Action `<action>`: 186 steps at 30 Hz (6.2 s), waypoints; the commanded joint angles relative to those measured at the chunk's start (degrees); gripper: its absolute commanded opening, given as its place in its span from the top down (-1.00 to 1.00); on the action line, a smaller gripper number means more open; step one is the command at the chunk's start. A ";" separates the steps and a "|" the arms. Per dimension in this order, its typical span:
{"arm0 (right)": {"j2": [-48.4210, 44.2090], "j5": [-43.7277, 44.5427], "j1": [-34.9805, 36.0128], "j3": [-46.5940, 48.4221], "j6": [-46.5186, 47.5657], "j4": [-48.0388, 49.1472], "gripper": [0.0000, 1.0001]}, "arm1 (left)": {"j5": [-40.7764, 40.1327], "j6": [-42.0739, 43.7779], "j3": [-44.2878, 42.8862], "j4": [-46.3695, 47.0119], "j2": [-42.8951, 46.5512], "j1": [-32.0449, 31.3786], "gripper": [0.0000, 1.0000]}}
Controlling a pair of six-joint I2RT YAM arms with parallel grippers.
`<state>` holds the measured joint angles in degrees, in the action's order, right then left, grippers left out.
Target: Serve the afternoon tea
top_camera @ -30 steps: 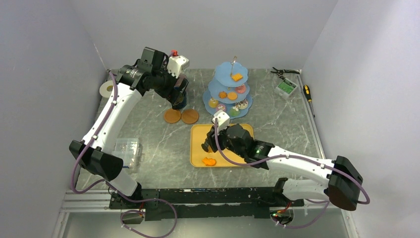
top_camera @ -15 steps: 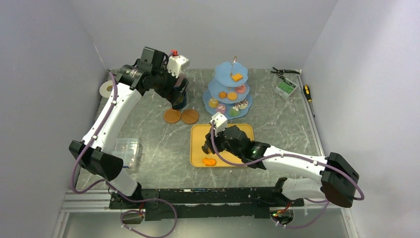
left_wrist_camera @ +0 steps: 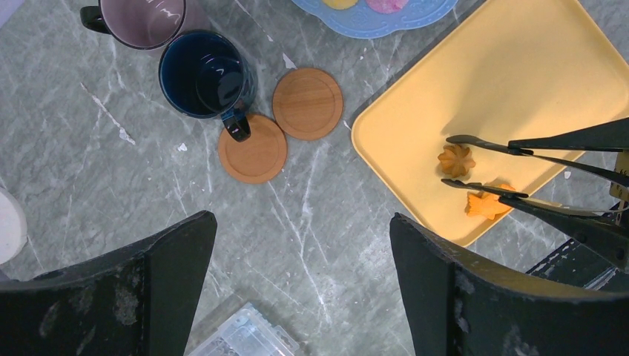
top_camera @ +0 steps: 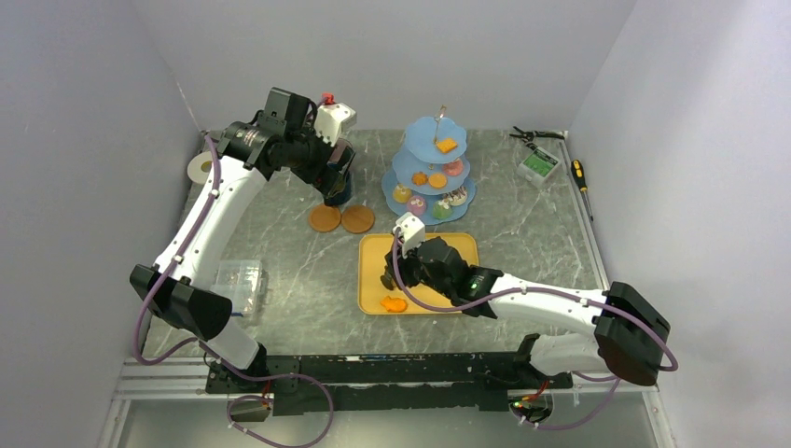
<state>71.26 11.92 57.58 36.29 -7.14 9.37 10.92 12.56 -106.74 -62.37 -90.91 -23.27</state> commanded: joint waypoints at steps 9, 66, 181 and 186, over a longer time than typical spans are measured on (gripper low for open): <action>0.01 1.38 1.37 0.37 0.08 0.01 0.17 | 0.90 -0.80 -1.20 0.42 0.83 0.12 -0.87; -12.54 -7.41 1.91 3.84 -2.52 -10.83 0.13 | 3.82 -0.95 7.91 2.73 2.79 0.24 -0.87; 13.03 2.25 -20.32 40.65 20.67 9.64 -0.15 | 1.78 0.06 4.59 1.29 3.06 0.32 -0.87; 8.83 2.08 -14.98 37.83 21.30 8.54 -0.14 | 1.87 -0.13 4.92 1.52 3.01 1.01 -0.87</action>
<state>86.02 14.76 38.50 75.46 12.95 15.09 12.64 12.49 -101.30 -61.14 -89.82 -23.03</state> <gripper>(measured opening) 0.577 0.934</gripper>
